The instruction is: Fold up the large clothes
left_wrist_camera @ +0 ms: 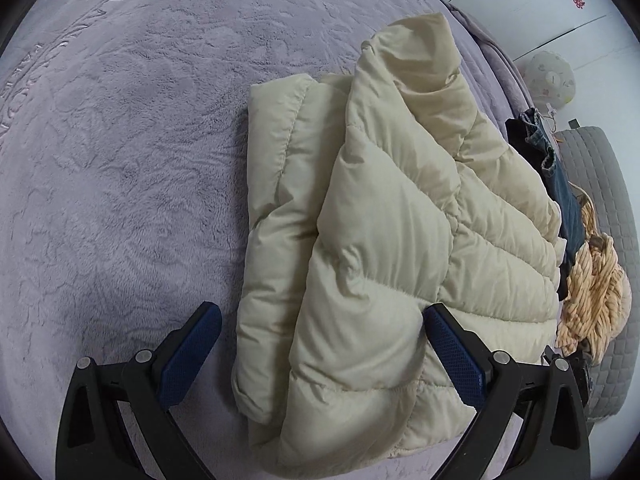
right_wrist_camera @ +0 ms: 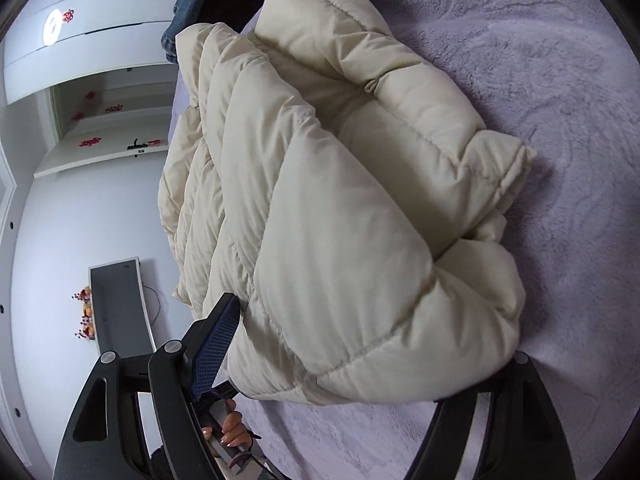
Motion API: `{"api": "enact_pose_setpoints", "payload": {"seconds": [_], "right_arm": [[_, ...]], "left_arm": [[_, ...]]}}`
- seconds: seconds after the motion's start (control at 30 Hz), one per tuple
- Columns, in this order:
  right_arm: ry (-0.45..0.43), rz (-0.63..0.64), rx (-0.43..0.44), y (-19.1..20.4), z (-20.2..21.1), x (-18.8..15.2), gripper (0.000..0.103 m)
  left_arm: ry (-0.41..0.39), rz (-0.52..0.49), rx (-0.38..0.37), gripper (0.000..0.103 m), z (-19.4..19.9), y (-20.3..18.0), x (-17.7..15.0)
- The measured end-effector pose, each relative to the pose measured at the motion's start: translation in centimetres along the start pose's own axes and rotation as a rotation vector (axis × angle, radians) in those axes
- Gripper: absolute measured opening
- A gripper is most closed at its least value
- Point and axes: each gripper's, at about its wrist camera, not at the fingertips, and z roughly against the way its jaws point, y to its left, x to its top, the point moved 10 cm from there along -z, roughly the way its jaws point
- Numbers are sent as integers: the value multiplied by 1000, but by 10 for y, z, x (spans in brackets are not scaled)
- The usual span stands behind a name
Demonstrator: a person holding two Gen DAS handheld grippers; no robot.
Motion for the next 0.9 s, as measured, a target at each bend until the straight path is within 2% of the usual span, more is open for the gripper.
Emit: {"api": "enact_pose_setpoints", "payload": {"seconds": [0.03, 0.07, 0.1, 0.13, 0.17, 0.2, 0.23, 0.27, 0.37, 0.63, 0.9], "right_arm": [[-5, -16, 12, 0, -2, 1, 80], [-9, -32, 25, 0, -3, 2, 80], [-11, -45, 44, 2, -4, 2, 80], [-13, -54, 64, 3, -4, 2, 73], [-13, -56, 72, 4, -5, 1, 55], [-12, -55, 74, 5, -5, 0, 46], [-12, -54, 82, 6, -4, -1, 35], [-12, -53, 92, 7, -3, -1, 28], [-7, -49, 104, 11, 0, -5, 23], [3, -56, 106, 7, 15, -16, 22], [24, -72, 71, 20, 16, -11, 23]], "left_arm": [[-5, 3, -4, 94, 0, -1, 2], [-2, 4, -19, 76, 1, -1, 3], [4, 9, -37, 64, 0, -3, 5], [1, 9, -43, 59, 1, -5, 5], [-8, -4, -51, 45, 2, -9, 6], [-14, -17, -59, 37, 4, -12, 7], [-19, -29, -56, 35, 5, -15, 7], [-25, -43, -54, 31, 7, -17, 6], [-34, -66, -52, 26, 12, -23, 5], [-17, -107, -49, 26, 28, -21, -11], [24, -112, -45, 26, 40, -17, -56]]}}
